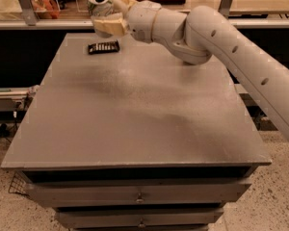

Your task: Move 7up can near rxbar chocolate

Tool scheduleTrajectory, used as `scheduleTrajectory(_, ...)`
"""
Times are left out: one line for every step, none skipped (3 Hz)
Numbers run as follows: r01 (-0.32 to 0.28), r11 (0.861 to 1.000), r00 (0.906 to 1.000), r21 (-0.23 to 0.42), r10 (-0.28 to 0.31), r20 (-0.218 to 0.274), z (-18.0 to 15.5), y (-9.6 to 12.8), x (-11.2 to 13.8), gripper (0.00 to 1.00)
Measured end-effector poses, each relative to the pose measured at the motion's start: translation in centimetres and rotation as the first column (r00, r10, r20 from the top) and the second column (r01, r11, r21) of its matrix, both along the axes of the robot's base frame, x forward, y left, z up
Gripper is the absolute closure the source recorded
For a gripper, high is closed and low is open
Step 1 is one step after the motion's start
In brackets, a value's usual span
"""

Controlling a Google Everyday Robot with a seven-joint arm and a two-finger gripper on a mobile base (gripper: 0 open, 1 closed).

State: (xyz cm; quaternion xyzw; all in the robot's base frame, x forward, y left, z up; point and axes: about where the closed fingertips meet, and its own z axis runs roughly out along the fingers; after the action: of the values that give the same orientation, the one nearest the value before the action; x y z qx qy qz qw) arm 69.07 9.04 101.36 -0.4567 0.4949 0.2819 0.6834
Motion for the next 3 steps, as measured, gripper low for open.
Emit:
scheduleTrajectory(0.123, 0.992, 0.9917, 0.028, -0.121, -0.043, -2.0, -1.3, 5.2, 1.00)
scheduleTrajectory(0.184, 0.982, 0.9787, 0.038, -0.179, -0.100, -4.7, -1.7, 8.1, 1.00)
scheduleTrajectory(0.250, 0.968, 0.9585, 0.021, -0.245, -0.146, -6.9, -2.9, 9.5, 1.00)
